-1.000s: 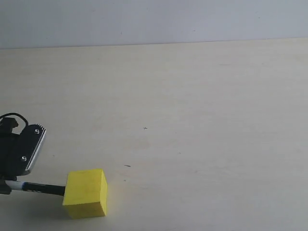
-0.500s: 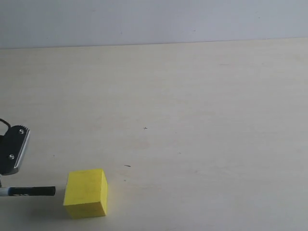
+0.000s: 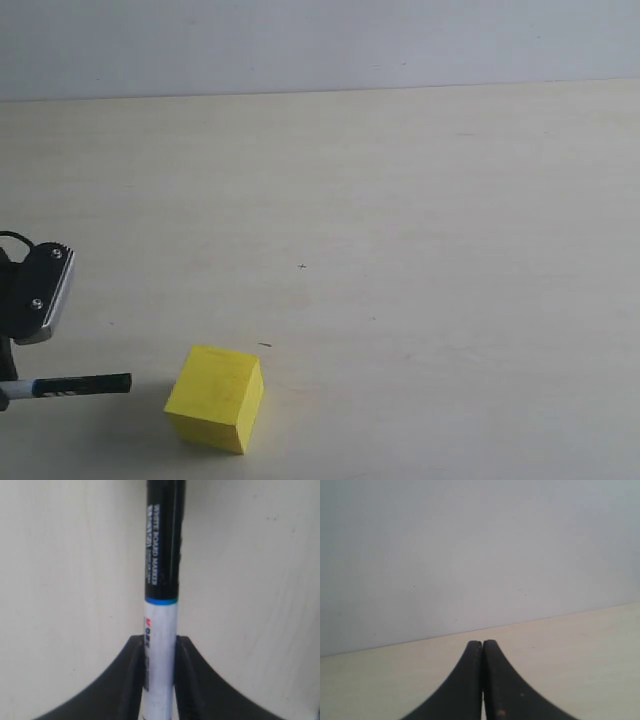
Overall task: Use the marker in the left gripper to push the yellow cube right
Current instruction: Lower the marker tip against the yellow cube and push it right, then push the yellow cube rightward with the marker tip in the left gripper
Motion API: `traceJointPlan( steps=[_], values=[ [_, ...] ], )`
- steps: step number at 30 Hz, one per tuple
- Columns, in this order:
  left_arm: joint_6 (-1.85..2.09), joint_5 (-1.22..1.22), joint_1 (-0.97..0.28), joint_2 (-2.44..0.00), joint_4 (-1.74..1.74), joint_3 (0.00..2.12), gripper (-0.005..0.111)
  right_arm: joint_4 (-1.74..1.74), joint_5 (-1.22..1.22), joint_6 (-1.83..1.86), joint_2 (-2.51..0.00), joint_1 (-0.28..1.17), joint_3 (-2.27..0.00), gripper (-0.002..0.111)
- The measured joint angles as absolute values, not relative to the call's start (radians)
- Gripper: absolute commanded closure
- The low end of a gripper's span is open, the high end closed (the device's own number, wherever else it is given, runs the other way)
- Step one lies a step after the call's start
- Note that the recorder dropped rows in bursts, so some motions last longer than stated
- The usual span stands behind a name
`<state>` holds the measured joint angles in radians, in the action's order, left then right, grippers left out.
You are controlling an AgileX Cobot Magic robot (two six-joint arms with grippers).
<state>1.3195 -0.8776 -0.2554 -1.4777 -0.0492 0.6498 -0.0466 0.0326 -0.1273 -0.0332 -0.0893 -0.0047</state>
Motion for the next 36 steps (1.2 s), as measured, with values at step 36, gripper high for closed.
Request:
traceJointPlan(
  steps=[36],
  values=[
    [1.326, -0.862, -0.394, -1.541, -0.006, 0.696, 0.107, -0.049, 0.033, -0.127, -0.033, -0.089, -0.005, 0.108]
  ],
)
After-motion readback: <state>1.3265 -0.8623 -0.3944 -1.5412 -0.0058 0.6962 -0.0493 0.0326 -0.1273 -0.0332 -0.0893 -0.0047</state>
